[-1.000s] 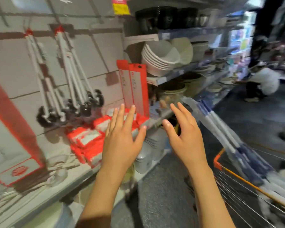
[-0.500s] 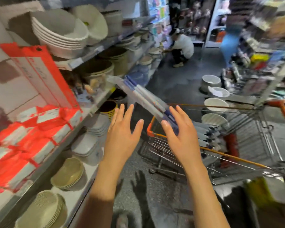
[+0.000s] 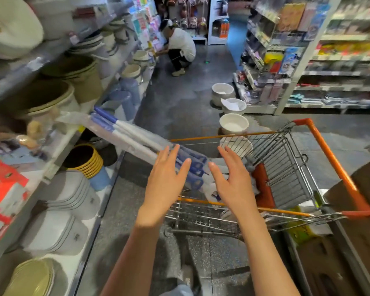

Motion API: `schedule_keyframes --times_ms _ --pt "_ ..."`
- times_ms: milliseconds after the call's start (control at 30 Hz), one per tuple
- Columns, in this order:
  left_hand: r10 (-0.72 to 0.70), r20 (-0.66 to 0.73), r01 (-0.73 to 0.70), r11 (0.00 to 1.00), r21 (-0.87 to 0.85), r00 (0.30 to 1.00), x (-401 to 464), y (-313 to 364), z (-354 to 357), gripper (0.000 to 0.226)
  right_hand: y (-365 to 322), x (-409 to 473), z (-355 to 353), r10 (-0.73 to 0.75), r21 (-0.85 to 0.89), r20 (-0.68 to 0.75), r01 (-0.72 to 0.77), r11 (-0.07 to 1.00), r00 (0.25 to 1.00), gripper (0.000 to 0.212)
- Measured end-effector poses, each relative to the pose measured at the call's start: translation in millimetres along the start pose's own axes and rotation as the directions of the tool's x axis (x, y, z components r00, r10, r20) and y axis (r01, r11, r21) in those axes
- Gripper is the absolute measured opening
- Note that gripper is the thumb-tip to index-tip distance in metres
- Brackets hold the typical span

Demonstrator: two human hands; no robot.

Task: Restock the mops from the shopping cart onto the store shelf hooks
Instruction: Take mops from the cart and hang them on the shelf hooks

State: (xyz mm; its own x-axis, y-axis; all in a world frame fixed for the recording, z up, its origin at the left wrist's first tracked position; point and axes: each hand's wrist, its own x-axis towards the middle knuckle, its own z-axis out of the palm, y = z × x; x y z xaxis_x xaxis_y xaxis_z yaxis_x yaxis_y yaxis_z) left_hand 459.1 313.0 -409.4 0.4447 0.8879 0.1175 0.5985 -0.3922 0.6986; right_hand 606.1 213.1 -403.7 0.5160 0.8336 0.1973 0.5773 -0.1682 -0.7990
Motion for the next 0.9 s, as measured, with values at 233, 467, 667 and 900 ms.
schedule_keyframes --times_ms 233,467,667,900 --pt "-0.074 0.151 0.082 0.995 -0.049 0.986 115.4 -18.4 43.1 0.058 46.7 103.5 33.3 0.138 -0.019 0.019 -0.137 0.990 0.990 0.055" --pt "-0.281 0.266 0.322 0.938 -0.125 0.922 166.9 -63.3 101.9 0.051 106.6 144.8 74.4 0.297 0.008 0.122 -0.300 0.954 0.947 0.054" --pt "-0.453 0.317 0.520 0.837 -0.172 0.833 176.6 -92.4 147.3 0.046 161.1 161.7 105.6 0.448 0.053 0.226 -0.470 0.881 0.865 0.049" --pt "-0.684 0.349 0.765 0.531 -0.363 0.640 185.6 -125.7 191.0 0.050 210.6 174.9 149.9 0.649 0.204 0.379 -0.743 0.637 0.660 0.046"
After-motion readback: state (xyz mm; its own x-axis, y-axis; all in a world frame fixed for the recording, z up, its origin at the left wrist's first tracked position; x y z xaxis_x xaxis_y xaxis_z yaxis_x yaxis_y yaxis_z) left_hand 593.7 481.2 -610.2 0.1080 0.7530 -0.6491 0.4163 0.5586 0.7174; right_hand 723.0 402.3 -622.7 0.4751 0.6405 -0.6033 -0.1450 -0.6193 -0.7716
